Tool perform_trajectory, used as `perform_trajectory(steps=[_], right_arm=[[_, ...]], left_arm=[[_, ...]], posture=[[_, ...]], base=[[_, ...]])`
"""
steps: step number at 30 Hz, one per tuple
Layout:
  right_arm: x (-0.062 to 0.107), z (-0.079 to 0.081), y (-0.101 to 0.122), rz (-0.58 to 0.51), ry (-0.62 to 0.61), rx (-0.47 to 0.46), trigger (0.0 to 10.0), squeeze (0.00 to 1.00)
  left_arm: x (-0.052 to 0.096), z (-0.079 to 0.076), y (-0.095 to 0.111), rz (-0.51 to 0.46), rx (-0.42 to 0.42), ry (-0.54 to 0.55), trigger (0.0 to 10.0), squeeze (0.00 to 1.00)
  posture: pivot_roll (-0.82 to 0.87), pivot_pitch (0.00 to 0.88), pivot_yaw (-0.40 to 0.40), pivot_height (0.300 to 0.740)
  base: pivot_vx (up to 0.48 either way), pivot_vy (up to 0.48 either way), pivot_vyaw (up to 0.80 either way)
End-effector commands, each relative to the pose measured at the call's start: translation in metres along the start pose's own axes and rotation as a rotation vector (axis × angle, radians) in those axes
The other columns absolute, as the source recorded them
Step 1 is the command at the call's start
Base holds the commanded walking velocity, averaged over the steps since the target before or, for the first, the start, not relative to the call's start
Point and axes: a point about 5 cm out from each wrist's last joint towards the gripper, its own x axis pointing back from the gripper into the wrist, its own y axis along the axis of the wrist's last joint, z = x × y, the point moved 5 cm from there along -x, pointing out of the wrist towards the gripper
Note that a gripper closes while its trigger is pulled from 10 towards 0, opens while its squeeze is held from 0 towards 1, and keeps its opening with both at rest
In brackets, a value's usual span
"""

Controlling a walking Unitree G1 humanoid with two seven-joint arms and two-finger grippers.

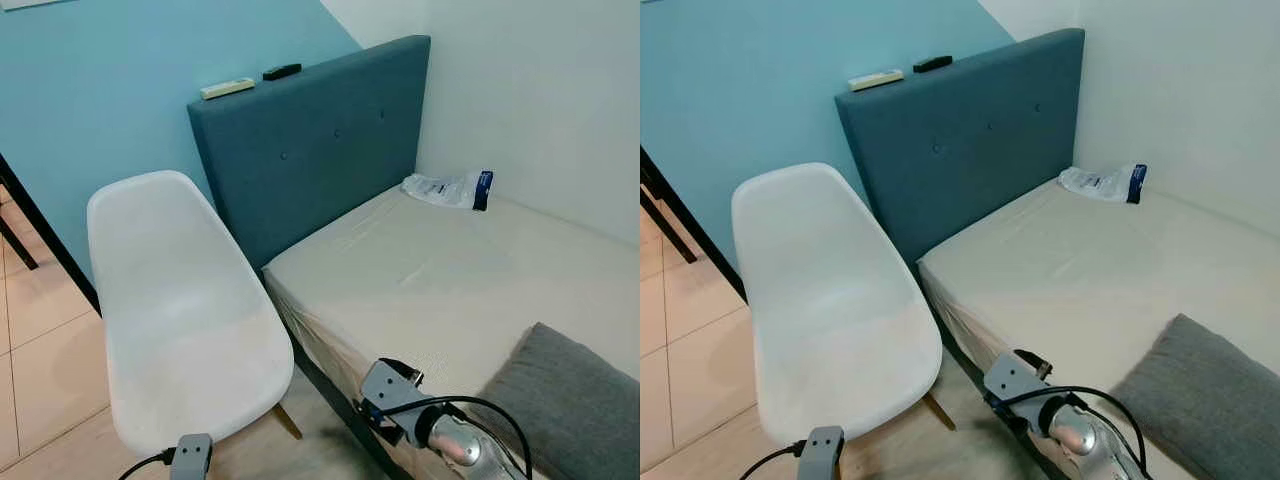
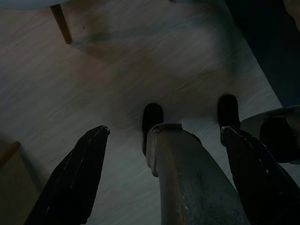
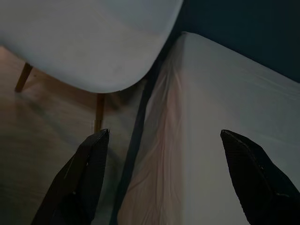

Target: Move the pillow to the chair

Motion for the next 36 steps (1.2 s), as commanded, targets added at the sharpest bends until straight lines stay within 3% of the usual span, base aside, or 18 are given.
perform_trajectory(steps=[1,36], right_arm=[[-0.0048,0.0060,0.0070,-0.012,0.015,0.035,10.0,0.00],[-0.0105,0.0114,0.0121,-0.014,0.013,0.086,10.0,0.00]], left_arm=[[0.0018,0.0097,-0.0033,0.018,0.003,0.022,10.0,0.00],[0.0028,0.0138,-0.0058,0.019,0.029,0.040,10.0,0.00]], posture=[[-0.14,0.030,0.080,0.740],[-0.09,0.028,0.072,0.740]], base=[[0.000,0.000,0.00],[0.000,0.000,0.00]])
